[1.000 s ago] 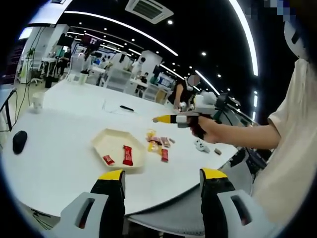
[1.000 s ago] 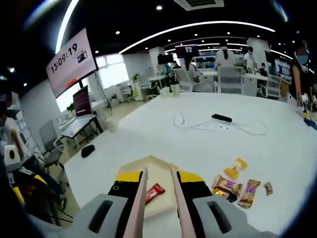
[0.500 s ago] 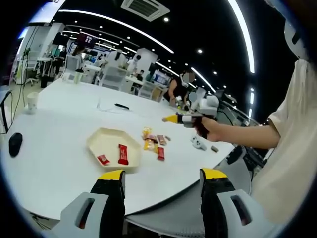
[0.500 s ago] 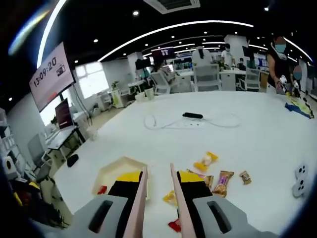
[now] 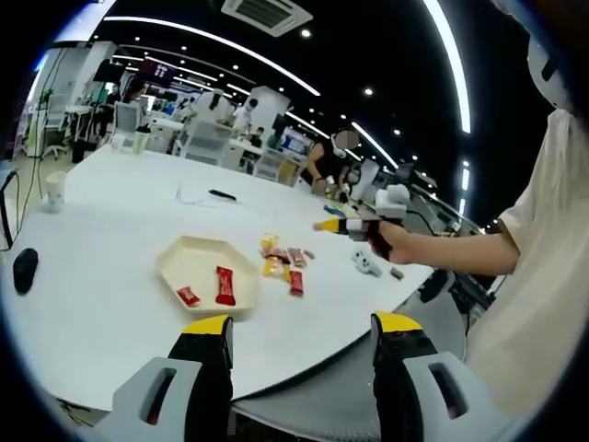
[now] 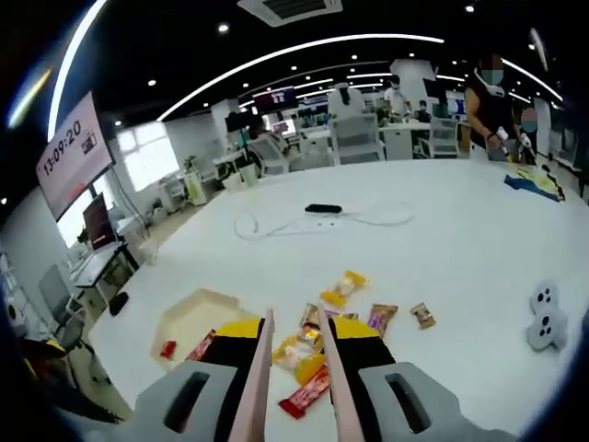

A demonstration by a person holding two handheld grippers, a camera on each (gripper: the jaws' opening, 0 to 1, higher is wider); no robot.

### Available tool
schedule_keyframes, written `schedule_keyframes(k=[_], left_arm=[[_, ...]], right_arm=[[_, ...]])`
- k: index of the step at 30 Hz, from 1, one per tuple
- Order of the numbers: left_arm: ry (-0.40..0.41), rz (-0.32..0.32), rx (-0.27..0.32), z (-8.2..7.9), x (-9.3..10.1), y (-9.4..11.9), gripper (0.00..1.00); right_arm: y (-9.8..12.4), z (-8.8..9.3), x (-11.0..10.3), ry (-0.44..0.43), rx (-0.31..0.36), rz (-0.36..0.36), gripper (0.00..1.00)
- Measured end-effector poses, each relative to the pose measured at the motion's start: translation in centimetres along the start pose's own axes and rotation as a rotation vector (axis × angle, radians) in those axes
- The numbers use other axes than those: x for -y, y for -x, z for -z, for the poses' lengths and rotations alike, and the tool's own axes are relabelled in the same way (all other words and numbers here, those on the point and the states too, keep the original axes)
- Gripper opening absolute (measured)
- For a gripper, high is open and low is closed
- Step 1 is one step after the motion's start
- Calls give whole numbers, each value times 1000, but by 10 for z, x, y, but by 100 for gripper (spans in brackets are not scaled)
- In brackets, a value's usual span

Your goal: Place the target food into the container with the food tongs after gripping and lifting it, then release it inside without dropping or visibly crushing the food.

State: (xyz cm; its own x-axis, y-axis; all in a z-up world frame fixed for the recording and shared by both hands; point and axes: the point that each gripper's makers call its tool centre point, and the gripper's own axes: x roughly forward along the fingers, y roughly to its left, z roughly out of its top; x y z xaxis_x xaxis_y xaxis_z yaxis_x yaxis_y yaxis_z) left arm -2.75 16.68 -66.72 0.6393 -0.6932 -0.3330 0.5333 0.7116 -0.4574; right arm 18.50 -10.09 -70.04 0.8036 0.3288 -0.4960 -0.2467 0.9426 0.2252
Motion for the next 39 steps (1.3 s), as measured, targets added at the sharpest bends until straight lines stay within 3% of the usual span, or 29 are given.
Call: schedule_keyframes(k=[15, 28, 39], left_arm=[[-4, 36, -21, 1, 6, -12, 61], [7, 16, -31, 5, 1, -7, 61], [16, 7, -37, 8, 1, -8, 61]], right_arm=[[-7, 12, -4, 5, -35, 13, 27], [-16, 45, 0, -2, -124, 23, 27], [-21, 58, -2, -11, -151, 14, 27]])
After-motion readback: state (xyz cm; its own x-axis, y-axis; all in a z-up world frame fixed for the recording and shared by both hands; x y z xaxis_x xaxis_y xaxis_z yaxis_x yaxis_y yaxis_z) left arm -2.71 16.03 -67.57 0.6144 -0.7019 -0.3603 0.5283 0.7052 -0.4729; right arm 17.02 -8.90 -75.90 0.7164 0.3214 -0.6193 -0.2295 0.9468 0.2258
